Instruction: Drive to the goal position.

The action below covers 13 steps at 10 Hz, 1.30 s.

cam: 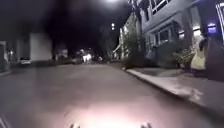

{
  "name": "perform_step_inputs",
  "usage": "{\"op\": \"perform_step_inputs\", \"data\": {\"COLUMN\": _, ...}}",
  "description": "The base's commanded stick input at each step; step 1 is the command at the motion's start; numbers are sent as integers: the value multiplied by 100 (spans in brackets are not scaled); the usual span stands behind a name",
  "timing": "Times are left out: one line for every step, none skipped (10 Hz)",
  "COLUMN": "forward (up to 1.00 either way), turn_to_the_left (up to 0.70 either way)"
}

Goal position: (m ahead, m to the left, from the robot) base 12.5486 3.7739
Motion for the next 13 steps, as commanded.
{"op": "perform_step_inputs", "data": {"forward": 70, "turn_to_the_left": 0}}
{"op": "perform_step_inputs", "data": {"forward": 70, "turn_to_the_left": 0}}
{"op": "perform_step_inputs", "data": {"forward": 70, "turn_to_the_left": 0}}
{"op": "perform_step_inputs", "data": {"forward": 70, "turn_to_the_left": 0}}
{"op": "perform_step_inputs", "data": {"forward": 70, "turn_to_the_left": 0}}
{"op": "perform_step_inputs", "data": {"forward": 70, "turn_to_the_left": 0}}
{"op": "perform_step_inputs", "data": {"forward": 70, "turn_to_the_left": 0}}
{"op": "perform_step_inputs", "data": {"forward": 70, "turn_to_the_left": 0}}
{"op": "perform_step_inputs", "data": {"forward": 70, "turn_to_the_left": 0}}
{"op": "perform_step_inputs", "data": {"forward": 70, "turn_to_the_left": 0}}
{"op": "perform_step_inputs", "data": {"forward": 70, "turn_to_the_left": 0}}
{"op": "perform_step_inputs", "data": {"forward": 70, "turn_to_the_left": 0}}
{"op": "perform_step_inputs", "data": {"forward": 70, "turn_to_the_left": 0}}
